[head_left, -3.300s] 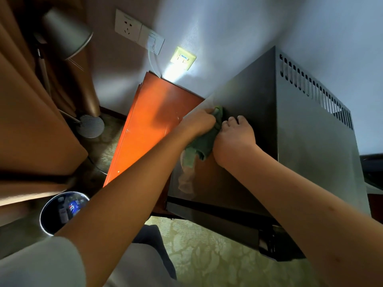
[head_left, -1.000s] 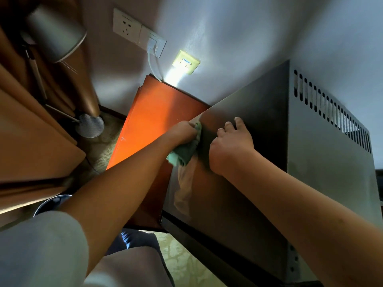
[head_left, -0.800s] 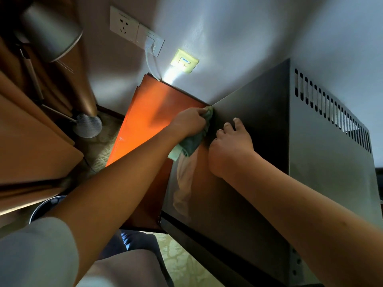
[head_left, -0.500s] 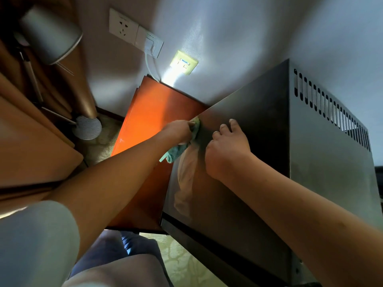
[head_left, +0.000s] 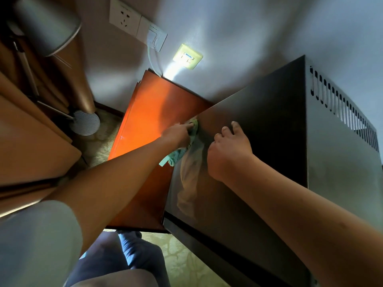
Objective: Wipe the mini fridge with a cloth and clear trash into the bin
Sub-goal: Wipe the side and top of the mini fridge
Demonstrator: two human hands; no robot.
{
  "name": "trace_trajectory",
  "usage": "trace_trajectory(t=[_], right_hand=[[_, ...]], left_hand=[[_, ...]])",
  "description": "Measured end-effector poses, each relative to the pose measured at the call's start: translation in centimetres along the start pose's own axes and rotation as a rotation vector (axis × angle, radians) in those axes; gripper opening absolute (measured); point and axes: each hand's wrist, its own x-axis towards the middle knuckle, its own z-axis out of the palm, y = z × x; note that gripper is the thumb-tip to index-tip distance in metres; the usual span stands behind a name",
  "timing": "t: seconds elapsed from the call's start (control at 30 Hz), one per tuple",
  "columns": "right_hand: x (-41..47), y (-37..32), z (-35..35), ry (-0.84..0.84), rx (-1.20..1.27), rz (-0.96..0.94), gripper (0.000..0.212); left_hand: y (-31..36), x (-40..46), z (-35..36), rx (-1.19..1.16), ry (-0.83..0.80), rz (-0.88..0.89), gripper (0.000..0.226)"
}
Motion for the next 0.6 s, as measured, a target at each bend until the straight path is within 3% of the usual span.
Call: trace_trajectory(t=[0.2, 0.4, 0.5, 0.6], right_hand=[[0.3, 0.9, -0.1, 0.008, 0.02, 0.011, 0.059], [0.7, 0.7, -0.6, -0.017, 0.006, 0.011, 0.058], [0.2, 0.5, -0.9, -0.024, 0.002, -0.011, 0.06], [0.0, 0.5, -0.7, -0.02, 0.0, -0.026, 0.063]], left_hand=[[1.7, 0.8, -2.0, 0.005, 0.186, 0.168, 0.055], [-0.2, 2.4, -0.1, 0.189, -0.083, -0.043, 0.061], [-2.0, 1.1, 1.8, 0.098, -0.193, -0.048, 0.063], [-1.7, 0.9, 0.9, -0.113, -0.064, 0.003, 0.059]])
